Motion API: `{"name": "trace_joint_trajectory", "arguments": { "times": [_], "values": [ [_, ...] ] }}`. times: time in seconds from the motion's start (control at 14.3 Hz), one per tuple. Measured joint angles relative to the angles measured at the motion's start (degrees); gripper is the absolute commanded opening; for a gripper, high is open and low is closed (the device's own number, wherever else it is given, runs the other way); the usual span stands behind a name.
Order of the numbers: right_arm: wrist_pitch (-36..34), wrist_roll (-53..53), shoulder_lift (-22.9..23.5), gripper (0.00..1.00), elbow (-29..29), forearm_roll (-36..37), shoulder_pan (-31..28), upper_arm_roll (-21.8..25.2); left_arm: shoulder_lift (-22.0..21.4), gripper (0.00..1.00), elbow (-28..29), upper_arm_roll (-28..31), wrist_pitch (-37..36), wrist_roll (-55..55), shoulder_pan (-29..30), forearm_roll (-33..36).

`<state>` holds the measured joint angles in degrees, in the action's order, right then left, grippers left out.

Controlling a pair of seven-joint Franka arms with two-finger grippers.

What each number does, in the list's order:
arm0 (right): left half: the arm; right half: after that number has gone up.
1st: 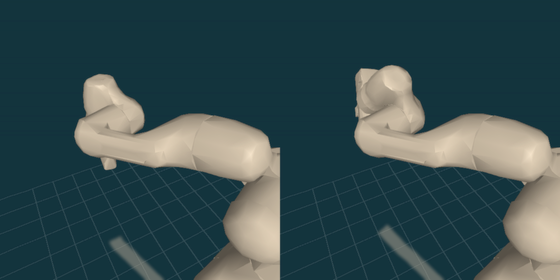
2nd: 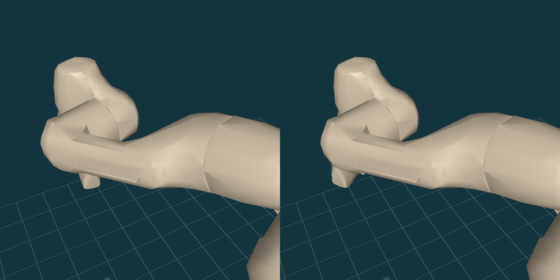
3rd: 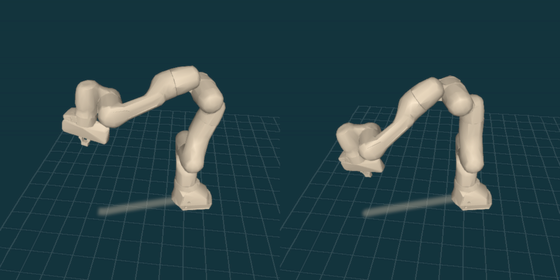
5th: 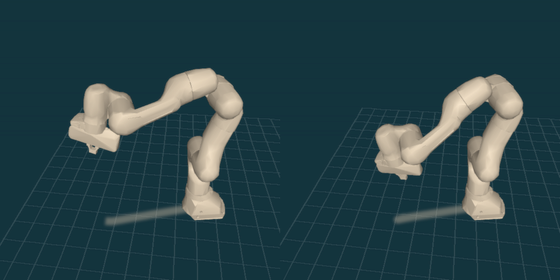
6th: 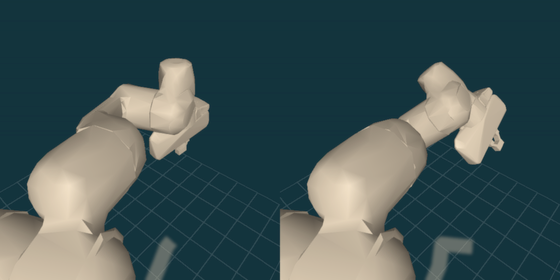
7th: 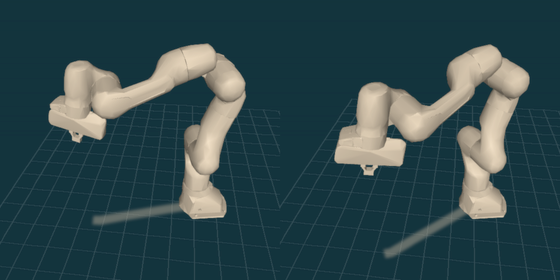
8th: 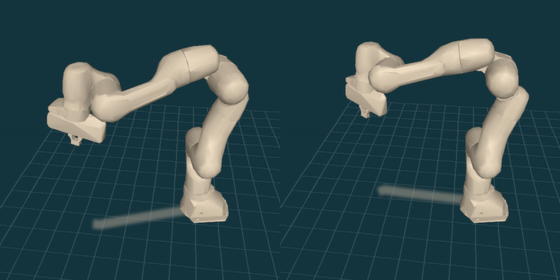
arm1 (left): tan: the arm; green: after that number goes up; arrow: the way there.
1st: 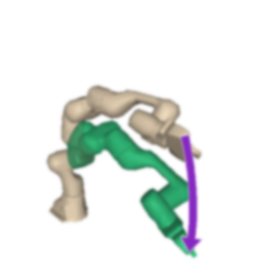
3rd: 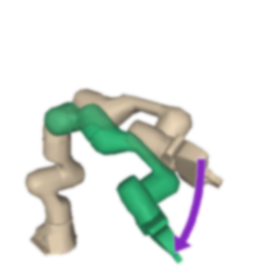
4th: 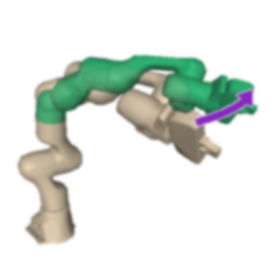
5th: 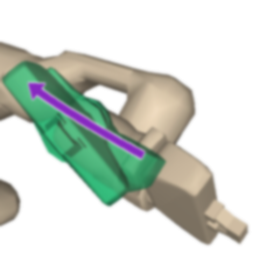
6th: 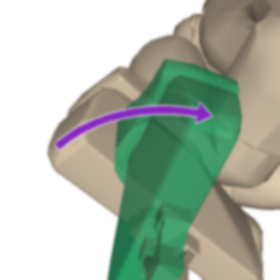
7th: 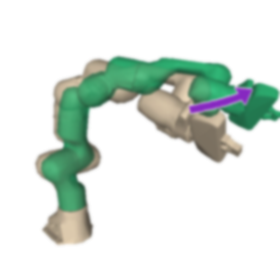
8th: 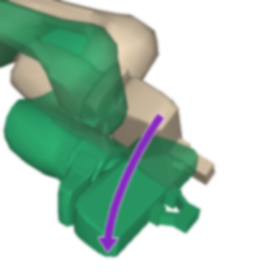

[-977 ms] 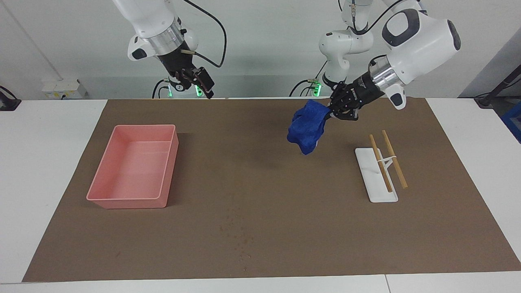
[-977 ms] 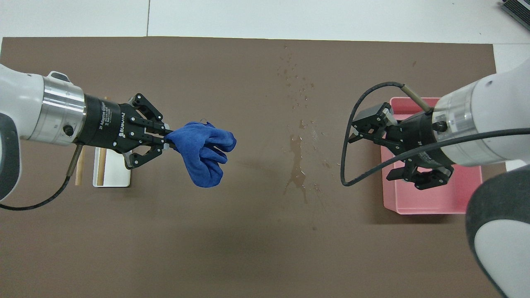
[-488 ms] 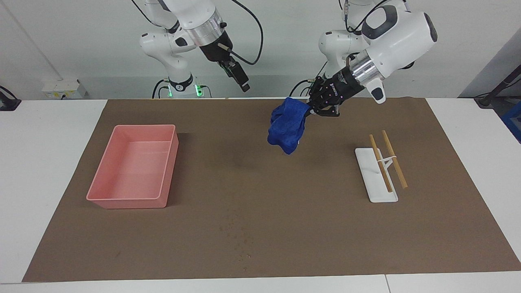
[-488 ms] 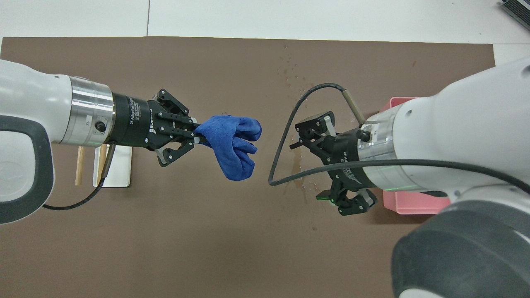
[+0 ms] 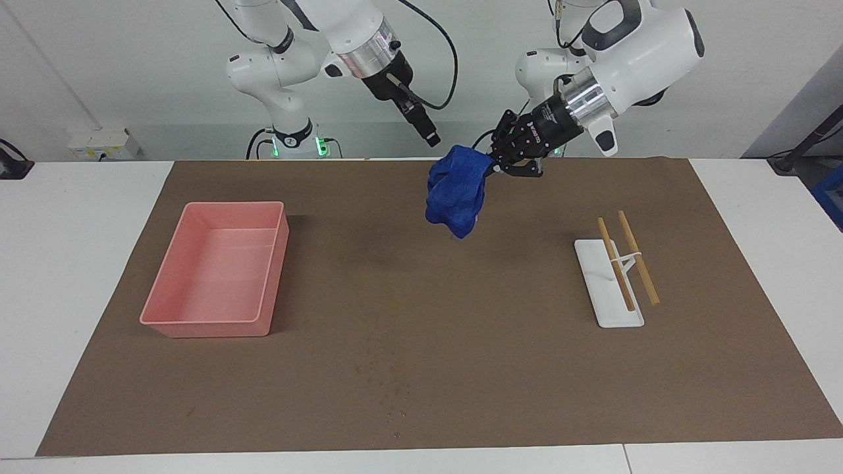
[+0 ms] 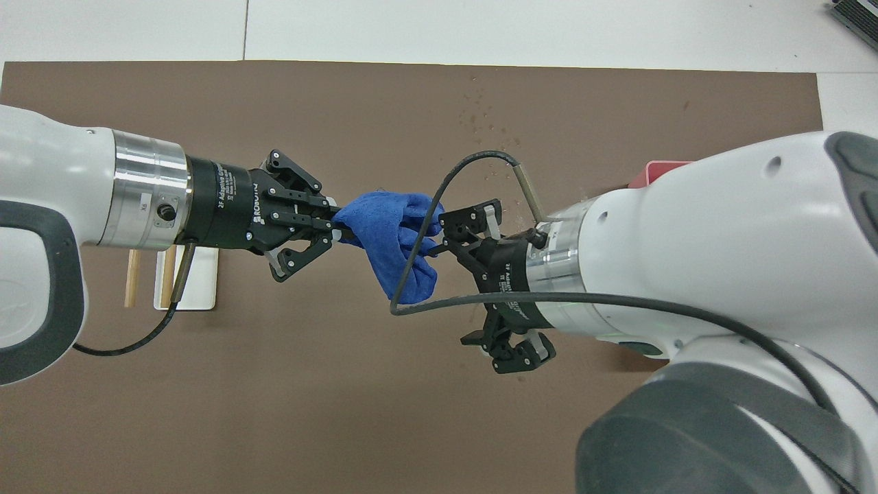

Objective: Wipe water with towel using both arms
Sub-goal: 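Grasp the towel with the right gripper next to the left gripper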

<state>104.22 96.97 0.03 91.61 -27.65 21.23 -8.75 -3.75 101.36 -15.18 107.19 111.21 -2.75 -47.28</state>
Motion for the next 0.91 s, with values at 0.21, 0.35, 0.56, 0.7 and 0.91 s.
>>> {"name": "trace_joint_trajectory", "arguments": {
  "times": [0.21, 0.35, 0.56, 0.7, 0.91],
  "values": [
    [3.64, 4.78, 0.85, 0.95, 0.53, -0.62, 1.39, 0.0, -1.96, 0.0, 1.72, -0.03, -0.14, 0.13, -0.02, -0.32],
    [7.02, 7.6, 1.43, 0.95, 0.83, -0.63, 1.75, -0.01, -2.69, 0.0, 2.7, -0.02, -0.17, 0.14, -0.02, -0.34],
    [11.15, 9.77, 1.99, 0.98, 0.78, -0.63, 1.77, 0.05, -3.36, 0.0, 4.36, 0.15, -0.17, 0.13, 0.01, -0.34],
    [12.61, 10.7, 2.01, 0.98, 0.58, -0.63, 1.76, 0.1, -3.62, 0.0, 5.04, 0.24, -0.18, 0.13, 0.02, -0.34],
    [15.29, 13.07, 2.24, 0.98, 0.69, -0.63, 1.81, 0.08, -4.09, 0.0, 5.04, 0.11, -0.17, 0.13, -0.01, -0.38]
  ]
}}
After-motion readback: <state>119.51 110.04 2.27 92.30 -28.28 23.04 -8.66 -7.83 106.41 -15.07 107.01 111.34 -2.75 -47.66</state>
